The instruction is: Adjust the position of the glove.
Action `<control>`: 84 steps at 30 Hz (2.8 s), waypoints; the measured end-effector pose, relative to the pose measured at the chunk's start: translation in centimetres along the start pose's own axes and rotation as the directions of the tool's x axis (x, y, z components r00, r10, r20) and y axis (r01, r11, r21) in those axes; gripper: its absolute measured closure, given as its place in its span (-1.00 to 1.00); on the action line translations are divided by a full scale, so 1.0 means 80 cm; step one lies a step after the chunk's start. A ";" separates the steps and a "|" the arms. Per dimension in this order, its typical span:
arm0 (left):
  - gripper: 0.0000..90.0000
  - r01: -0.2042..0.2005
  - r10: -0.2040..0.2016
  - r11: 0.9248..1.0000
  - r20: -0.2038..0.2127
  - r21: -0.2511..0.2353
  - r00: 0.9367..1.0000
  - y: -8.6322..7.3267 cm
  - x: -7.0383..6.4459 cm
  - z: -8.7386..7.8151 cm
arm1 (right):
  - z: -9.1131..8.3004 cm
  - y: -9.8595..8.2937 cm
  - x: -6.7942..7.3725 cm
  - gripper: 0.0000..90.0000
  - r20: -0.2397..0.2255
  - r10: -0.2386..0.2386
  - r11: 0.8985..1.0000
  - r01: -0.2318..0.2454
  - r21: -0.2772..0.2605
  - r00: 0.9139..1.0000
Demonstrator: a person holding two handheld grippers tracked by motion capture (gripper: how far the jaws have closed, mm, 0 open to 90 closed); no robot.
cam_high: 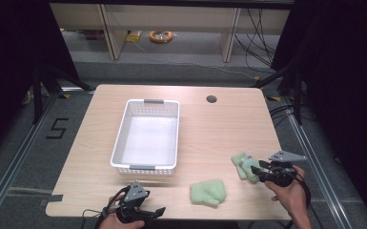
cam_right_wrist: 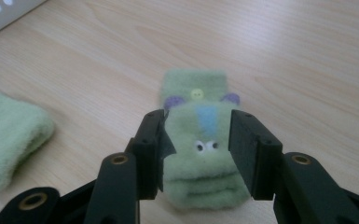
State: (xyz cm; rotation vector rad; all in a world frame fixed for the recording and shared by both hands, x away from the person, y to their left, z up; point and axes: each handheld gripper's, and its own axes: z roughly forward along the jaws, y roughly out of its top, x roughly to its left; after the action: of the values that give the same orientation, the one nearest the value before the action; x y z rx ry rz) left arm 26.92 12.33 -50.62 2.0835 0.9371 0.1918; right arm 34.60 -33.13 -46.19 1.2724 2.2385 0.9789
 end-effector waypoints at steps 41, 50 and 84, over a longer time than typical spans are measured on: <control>-0.56 0.005 -0.005 1.000 0.010 -0.001 1.000 0.000 -0.001 0.000 | 0.032 0.003 -0.014 0.96 -0.092 0.009 1.000 -0.010 -0.009 0.996; -0.56 0.007 -0.007 1.000 0.010 -0.003 1.000 0.000 -0.001 0.001 | -0.003 0.018 0.013 0.96 -0.139 -0.049 0.998 0.041 -0.056 0.989; -0.54 -0.056 0.064 0.995 0.109 -0.080 0.992 0.071 -0.033 0.038 | 0.016 0.025 0.129 0.96 -0.415 -0.281 0.959 0.269 -0.089 0.866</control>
State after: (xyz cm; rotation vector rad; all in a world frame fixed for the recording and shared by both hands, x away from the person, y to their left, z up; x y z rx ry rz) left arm 29.53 6.49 -47.92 2.0306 0.7889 0.1395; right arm 31.30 -23.10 -45.50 0.7410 2.6238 1.2612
